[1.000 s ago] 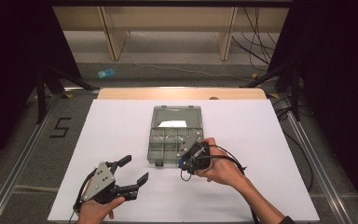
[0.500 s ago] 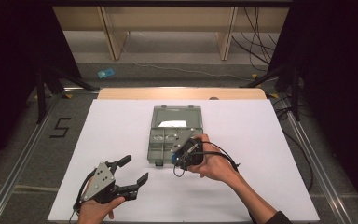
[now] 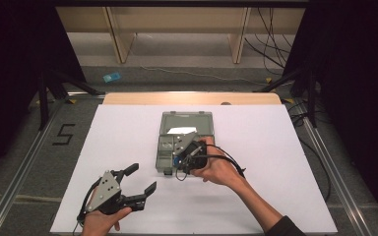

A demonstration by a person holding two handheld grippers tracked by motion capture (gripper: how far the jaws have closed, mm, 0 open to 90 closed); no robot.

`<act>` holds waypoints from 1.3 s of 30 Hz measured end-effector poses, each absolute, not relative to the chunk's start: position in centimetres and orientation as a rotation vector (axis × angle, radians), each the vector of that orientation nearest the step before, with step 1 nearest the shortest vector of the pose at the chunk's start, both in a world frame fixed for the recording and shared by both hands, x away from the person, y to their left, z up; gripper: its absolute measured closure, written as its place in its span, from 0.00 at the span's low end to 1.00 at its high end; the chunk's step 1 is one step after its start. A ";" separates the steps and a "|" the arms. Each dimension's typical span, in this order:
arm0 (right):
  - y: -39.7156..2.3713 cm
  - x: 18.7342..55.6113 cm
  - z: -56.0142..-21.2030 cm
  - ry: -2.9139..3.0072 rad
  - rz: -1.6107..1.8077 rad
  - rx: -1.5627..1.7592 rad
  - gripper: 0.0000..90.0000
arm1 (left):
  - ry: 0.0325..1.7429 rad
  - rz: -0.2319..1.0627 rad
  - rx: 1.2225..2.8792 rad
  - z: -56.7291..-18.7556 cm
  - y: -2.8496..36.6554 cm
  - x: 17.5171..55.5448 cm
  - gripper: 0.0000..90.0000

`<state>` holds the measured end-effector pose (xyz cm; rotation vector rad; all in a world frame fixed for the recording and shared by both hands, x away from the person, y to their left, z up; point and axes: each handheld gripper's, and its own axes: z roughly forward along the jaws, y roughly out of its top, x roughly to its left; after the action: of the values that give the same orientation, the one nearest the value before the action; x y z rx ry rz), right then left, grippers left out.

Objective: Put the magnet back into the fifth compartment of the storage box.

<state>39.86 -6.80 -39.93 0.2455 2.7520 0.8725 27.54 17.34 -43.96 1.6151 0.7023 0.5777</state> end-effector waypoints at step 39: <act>-3.3 42.2 -41.0 2.746 0.909 0.243 0.69 | 0.697 0.579 1.605 -44.0 17.4 27.6 0.22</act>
<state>42.20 -3.29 -40.97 0.2429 2.7459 0.9086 27.59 17.41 -44.00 1.6047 0.6974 0.5786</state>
